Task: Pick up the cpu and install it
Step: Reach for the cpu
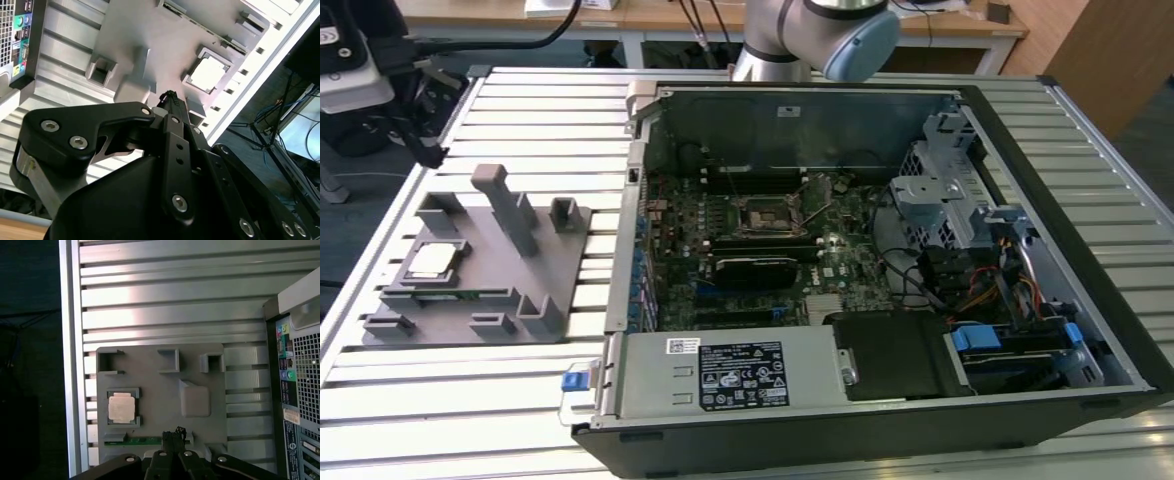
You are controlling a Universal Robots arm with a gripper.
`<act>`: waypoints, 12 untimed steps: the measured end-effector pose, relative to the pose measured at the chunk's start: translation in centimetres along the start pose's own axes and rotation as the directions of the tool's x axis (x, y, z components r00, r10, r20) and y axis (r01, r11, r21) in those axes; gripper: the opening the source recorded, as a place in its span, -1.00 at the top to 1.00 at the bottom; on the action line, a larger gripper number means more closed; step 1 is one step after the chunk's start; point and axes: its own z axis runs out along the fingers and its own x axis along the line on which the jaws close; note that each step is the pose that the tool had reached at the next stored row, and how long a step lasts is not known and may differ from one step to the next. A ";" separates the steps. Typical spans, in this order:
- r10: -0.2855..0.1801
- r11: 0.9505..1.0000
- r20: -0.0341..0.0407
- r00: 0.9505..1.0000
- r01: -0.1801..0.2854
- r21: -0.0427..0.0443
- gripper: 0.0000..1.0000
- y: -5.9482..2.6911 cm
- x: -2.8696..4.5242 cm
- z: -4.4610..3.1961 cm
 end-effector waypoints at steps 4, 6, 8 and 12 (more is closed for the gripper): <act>0.000 1.000 0.000 1.000 0.000 0.000 0.79 -0.15 0.61 0.19; 0.000 1.000 0.000 1.000 0.000 0.000 0.79 -0.20 0.89 0.27; 0.000 1.000 0.000 1.000 0.000 0.000 0.79 -0.23 1.14 0.33; 0.000 1.000 0.000 1.000 0.000 0.000 0.79 -0.26 1.55 0.45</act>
